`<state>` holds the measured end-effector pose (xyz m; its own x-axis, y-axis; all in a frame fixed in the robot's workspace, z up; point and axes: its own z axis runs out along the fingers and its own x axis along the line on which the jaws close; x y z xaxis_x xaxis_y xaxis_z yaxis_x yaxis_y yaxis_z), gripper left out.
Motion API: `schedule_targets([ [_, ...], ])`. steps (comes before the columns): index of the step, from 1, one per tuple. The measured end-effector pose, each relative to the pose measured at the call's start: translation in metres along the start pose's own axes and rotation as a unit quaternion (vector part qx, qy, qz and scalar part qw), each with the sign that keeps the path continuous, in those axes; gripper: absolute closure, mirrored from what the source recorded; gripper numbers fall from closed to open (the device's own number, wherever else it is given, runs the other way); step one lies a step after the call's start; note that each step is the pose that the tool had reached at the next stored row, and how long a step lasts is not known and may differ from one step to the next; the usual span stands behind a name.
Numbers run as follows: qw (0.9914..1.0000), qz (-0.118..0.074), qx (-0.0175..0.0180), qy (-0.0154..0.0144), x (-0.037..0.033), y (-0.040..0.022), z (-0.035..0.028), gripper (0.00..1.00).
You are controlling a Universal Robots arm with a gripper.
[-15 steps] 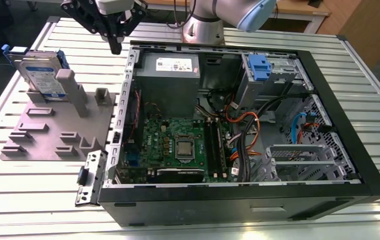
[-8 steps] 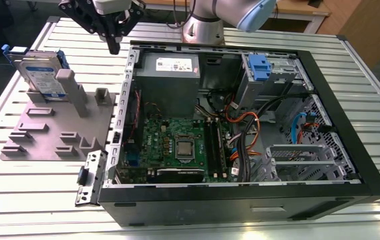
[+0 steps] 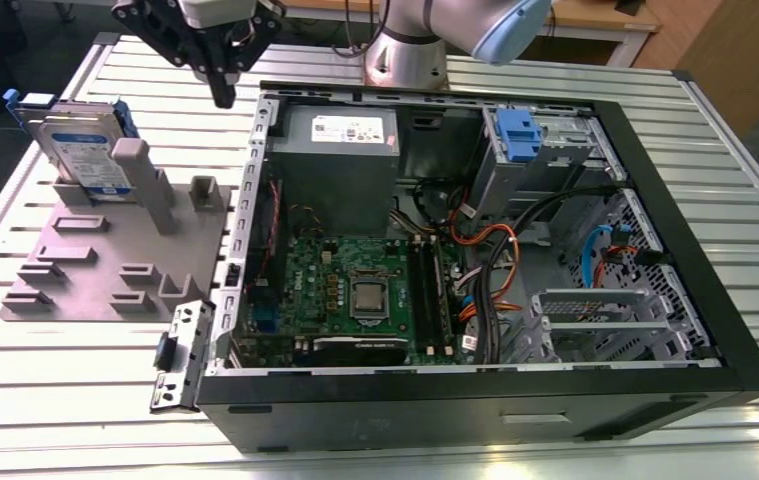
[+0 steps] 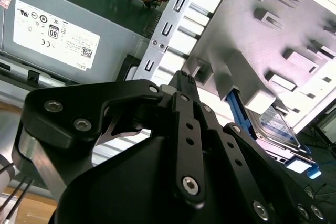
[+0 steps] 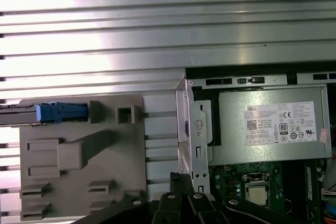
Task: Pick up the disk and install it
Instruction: 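Reach for the disk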
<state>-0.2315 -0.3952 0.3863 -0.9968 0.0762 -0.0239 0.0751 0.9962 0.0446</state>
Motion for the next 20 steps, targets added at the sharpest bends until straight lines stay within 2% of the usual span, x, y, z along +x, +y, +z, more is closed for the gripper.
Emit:
schedule_targets([
  [10,1.0,0.0,0.0,0.0,0.0065,0.0007,0.0001,0.89],
  [12,1.0,0.0,0.0,0.0,0.0136,0.0001,0.0006,0.89],
  [20,1.0,0.0,0.0,0.0,0.0153,0.0,0.0006,0.89],
])
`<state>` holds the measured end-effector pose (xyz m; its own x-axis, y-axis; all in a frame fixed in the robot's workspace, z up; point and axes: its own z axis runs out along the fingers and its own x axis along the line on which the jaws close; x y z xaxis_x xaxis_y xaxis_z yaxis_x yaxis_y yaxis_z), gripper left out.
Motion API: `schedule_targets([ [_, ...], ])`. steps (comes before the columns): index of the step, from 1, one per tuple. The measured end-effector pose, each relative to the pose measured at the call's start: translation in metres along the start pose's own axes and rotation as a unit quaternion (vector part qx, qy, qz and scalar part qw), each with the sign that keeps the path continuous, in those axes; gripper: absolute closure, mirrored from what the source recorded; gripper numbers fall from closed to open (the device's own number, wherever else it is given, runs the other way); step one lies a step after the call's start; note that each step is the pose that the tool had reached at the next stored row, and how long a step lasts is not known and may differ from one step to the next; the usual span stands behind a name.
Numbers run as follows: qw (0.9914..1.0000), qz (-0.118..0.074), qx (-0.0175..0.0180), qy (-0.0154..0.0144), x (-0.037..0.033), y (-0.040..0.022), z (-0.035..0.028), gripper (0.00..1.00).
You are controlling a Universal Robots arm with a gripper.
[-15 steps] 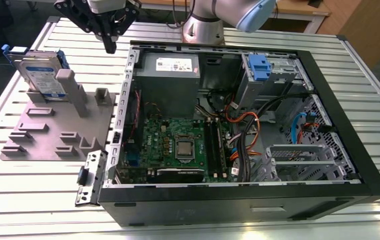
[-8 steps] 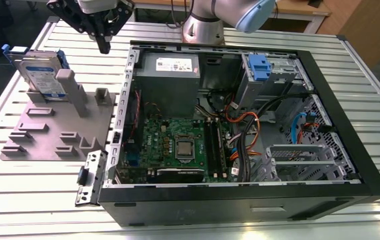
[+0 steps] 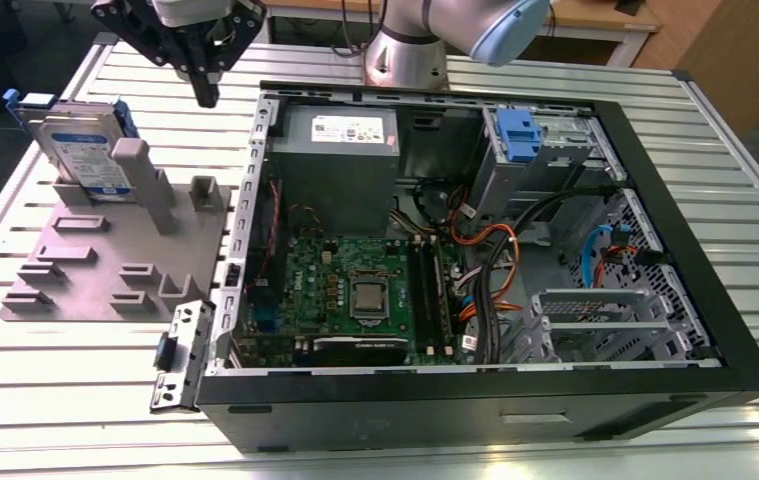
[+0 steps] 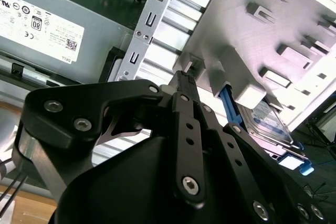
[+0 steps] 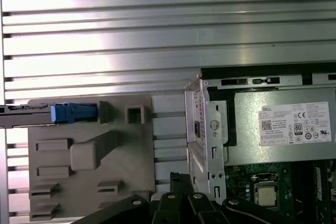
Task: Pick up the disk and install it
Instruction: 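Reach for the disk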
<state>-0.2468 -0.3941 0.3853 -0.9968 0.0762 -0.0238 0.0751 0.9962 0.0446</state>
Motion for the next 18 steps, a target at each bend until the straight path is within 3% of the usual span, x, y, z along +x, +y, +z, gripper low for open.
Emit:
schedule_targets([
  [18,1.0,0.0,0.0,0.0,0.0054,-0.0004,0.0001,0.89],
])
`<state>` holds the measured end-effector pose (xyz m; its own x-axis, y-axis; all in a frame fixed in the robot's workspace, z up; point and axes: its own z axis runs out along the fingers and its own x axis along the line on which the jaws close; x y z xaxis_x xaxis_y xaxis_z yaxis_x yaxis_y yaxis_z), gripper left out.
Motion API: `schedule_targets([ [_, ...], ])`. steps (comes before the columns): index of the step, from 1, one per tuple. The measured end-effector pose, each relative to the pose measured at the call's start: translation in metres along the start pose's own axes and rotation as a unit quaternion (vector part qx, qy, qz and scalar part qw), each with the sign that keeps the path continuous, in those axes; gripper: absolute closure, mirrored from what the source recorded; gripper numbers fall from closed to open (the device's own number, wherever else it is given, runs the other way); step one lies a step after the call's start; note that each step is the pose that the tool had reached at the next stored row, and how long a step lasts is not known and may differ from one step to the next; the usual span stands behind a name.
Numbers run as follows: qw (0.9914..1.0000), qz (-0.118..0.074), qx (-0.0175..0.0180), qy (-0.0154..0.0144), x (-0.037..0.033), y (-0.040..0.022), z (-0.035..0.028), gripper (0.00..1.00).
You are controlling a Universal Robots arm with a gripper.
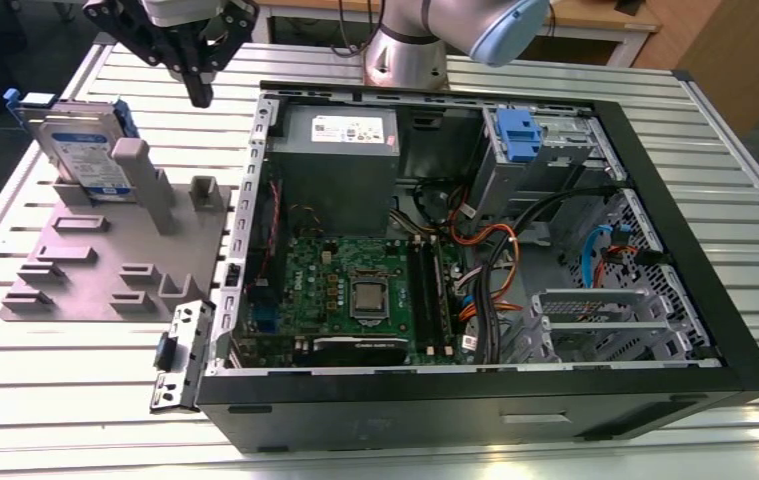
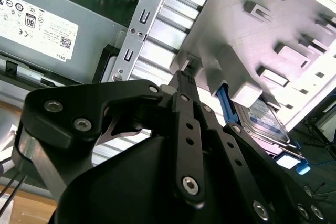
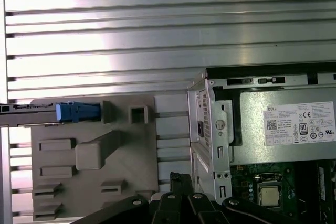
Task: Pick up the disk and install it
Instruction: 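Reach for the disk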
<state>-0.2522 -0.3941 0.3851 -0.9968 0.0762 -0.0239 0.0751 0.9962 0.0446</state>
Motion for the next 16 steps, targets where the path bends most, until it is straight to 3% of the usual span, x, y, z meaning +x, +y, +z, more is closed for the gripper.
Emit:
schedule_targets([
  [9,1.0,0.0,0.0,0.0,0.0005,0.0,0.0001,0.89],
  [16,1.0,0.0,0.0,0.0,0.0068,0.0,0.0003,0.89],
])
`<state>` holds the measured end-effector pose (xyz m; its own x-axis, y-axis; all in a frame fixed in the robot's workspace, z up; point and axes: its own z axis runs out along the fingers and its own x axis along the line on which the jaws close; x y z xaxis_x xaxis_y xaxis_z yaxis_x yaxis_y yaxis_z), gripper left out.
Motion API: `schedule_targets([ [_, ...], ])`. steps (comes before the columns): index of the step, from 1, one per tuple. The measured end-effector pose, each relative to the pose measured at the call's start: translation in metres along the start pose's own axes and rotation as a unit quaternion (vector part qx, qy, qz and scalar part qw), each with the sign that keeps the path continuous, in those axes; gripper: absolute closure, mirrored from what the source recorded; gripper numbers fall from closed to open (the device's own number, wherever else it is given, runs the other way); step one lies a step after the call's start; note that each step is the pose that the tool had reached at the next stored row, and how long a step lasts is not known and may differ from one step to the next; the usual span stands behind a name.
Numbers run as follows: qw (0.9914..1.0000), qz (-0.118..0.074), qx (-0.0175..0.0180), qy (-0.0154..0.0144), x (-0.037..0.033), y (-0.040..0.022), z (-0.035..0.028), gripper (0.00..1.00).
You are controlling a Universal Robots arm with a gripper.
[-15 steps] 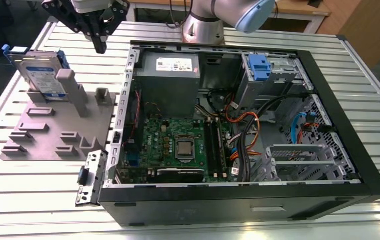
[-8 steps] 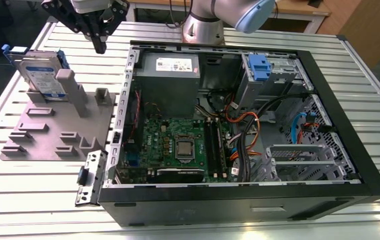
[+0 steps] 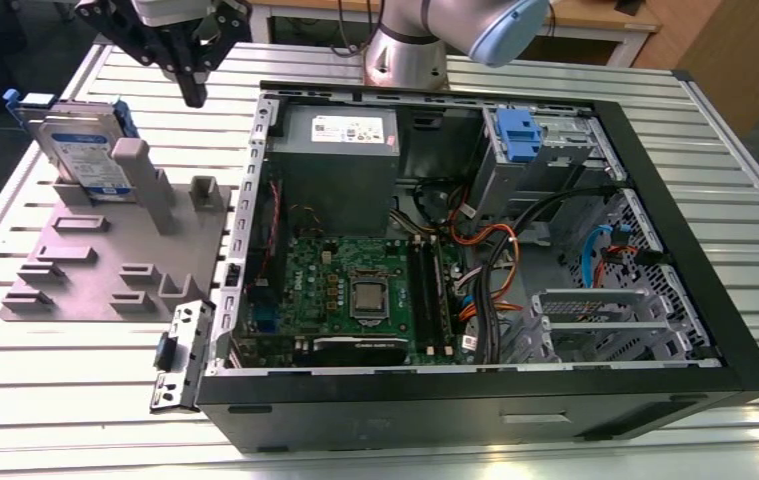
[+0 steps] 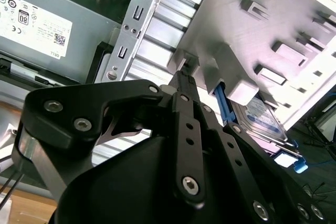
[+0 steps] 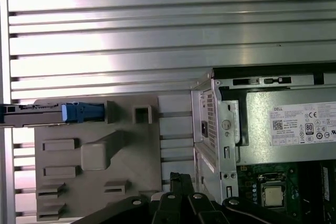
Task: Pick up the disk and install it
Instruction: 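Reach for the disk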
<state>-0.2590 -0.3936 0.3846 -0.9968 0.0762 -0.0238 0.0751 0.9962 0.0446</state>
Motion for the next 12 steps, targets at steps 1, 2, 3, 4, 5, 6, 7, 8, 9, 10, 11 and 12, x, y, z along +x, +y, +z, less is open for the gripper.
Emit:
schedule_targets([
  [1,1.0,0.0,0.0,0.0,0.0008,0.0,0.0001,0.89],
  [2,1.0,0.0,0.0,0.0,0.001,-0.0001,0.0002,0.89],
  [3,1.0,0.0,0.0,0.0,0.001,-0.0001,0.0002,0.89],
  [4,1.0,0.0,0.0,0.0,0.0012,-0.0001,0.0003,0.89],
  [5,1.0,0.0,0.0,0.0,0.0012,-0.0001,0.0004,0.89],
  [6,1.0,0.0,0.0,0.0,0.0012,-0.0001,0.0004,0.89],
  [7,1.0,0.0,0.0,0.0,0.0012,-0.0001,0.0004,0.89],
  [8,1.0,0.0,-0.0001,-0.0001,0.0015,-0.0001,0.0005,0.89],
  [9,1.0,0.0,-0.0001,-0.0001,0.0016,-0.0001,0.0005,0.89],
  [10,1.0,0.0,0.0,0.0,0.0017,-0.0001,0.0004,0.89],
  [11,1.0,0.0,0.0,0.0,0.0019,-0.0001,0.0004,0.89],
  [12,1.0,0.0,0.0,0.0,0.002,-0.0002,0.0005,0.89],
])
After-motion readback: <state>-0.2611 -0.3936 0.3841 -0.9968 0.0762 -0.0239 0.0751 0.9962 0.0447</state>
